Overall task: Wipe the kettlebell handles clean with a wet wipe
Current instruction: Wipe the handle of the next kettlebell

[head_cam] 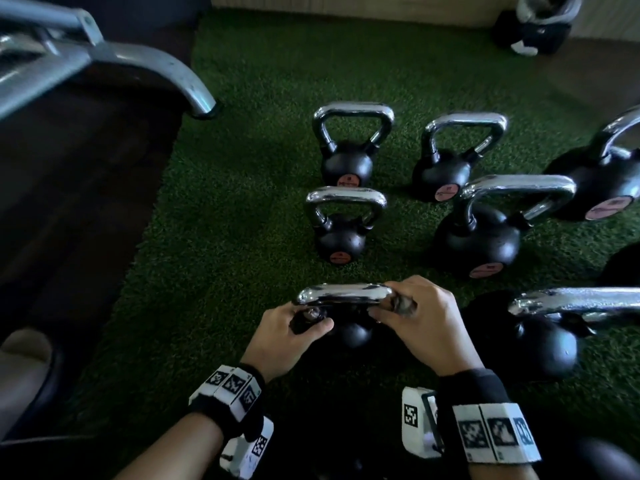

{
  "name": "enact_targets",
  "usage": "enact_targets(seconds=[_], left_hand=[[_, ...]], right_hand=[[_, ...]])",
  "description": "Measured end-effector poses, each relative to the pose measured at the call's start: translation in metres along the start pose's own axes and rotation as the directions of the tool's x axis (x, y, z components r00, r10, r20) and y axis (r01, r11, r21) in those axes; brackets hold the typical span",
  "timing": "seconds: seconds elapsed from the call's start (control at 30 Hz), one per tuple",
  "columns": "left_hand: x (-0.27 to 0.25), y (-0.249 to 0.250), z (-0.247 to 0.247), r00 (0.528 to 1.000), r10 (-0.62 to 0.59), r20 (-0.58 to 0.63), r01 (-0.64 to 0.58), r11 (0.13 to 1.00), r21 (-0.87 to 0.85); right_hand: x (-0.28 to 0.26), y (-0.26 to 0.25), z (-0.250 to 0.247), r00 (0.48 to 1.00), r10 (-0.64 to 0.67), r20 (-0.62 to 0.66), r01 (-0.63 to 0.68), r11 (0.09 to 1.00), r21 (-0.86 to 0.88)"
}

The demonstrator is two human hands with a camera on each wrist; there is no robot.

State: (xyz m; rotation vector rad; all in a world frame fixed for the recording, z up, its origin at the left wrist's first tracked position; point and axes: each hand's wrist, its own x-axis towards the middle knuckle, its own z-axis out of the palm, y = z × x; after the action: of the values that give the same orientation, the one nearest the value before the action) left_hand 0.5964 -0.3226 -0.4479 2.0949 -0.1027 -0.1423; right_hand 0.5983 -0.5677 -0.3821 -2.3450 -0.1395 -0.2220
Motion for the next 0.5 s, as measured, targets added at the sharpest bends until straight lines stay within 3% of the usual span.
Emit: enact_targets(seconds=[0.03, 0.1, 0.17, 0.23, 0.33, 0.5], left_hand=[[0.001, 0.0, -0.003, 1.0, -0.016, 0.023, 0.016, 1.0, 0.005], [0.006, -0.002, -0.018, 0.981, -0.063, 0.186, 0.057, 0.998, 0.038], [0.021, -0.002, -0.041, 0.903, -0.097, 0.418, 0.042, 0.99, 0.138], [0.043, -0.001, -0.063, 0.823, -0.148, 0.548, 0.023, 0.974, 0.227], [0.084, -0.004, -0.08, 0.842, -0.246, 0.48, 0.125, 0.955, 0.27], [0.145, -0.004, -0.078, 0.898, -0.298, 0.323, 0.285, 0.954, 0.089]], right_hand=[[0.0, 0.003, -0.003, 1.0, 0.011, 0.028, -0.011, 1.0, 0.001], [0.001, 0.006, -0.013, 0.992, 0.029, 0.127, -0.031, 0.999, 0.012], [0.008, 0.008, -0.027, 0.982, 0.03, 0.184, -0.037, 0.999, 0.032], [0.022, 0.012, -0.039, 0.99, 0.039, 0.133, -0.047, 0.997, 0.064], [0.053, 0.014, -0.046, 0.999, 0.052, 0.012, -0.053, 0.973, 0.226], [0.103, 0.016, -0.039, 0.997, 0.054, -0.048, -0.026, 0.889, 0.457]])
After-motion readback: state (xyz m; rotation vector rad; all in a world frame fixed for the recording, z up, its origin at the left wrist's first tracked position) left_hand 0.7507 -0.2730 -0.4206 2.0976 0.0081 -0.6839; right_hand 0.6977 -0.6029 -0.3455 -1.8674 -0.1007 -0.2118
